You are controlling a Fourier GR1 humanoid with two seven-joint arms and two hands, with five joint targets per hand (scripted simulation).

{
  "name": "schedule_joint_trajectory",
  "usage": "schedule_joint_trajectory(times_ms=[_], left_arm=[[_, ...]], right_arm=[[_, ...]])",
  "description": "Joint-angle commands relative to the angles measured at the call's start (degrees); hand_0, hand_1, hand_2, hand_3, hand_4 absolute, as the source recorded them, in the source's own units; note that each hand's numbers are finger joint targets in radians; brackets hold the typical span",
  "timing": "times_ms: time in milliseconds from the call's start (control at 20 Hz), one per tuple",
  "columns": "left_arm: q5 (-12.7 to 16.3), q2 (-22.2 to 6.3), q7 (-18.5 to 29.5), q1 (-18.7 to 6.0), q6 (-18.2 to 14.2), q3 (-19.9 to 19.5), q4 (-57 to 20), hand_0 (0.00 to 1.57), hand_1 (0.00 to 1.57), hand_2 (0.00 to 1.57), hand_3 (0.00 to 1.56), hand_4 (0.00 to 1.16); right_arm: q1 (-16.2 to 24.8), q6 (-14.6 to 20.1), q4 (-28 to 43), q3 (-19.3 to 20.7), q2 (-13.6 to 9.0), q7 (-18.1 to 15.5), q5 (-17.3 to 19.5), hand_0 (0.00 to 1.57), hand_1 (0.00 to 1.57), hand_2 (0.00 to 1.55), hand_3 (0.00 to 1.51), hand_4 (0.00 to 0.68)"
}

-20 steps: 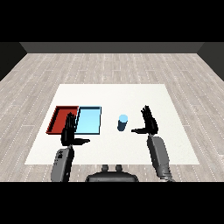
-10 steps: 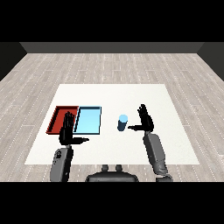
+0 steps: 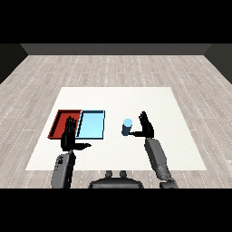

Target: Pick the blue can and put it in the blue box

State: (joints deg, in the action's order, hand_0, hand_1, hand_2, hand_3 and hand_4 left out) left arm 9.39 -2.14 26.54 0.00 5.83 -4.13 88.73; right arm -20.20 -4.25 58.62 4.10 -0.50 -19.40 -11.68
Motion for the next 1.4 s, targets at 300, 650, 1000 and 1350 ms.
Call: schedule_joint_trajectory(times_ms=[300,650,1000,1350], left_arm=[[0.51,-1.37,1.57,-0.84,0.87,-1.83,-2.24,0.00,0.00,0.00,0.00,0.00],[1.67,-2.13,-2.05,-2.70,0.31,-2.66,-0.40,0.00,0.00,0.00,0.00,0.00],[0.67,-0.71,-2.86,-4.19,-0.95,-1.09,-0.44,0.00,0.00,0.00,0.00,0.00],[-2.86,1.92,1.60,2.87,-1.84,2.11,2.50,0.00,0.00,0.00,0.00,0.00]], right_arm=[[-0.63,-2.86,-4.29,-0.21,-0.56,-2.31,-1.45,0.00,0.00,0.00,0.00,0.000],[-5.25,-0.47,-9.63,-1.90,0.49,-2.56,-2.22,0.00,0.00,0.00,0.00,0.000],[-4.55,3.51,-10.16,-8.56,0.50,-4.60,-6.71,0.00,0.00,0.00,0.00,0.000],[-11.01,2.69,-24.28,-10.14,0.50,-13.32,-10.73,0.00,0.00,0.00,0.00,0.000]])
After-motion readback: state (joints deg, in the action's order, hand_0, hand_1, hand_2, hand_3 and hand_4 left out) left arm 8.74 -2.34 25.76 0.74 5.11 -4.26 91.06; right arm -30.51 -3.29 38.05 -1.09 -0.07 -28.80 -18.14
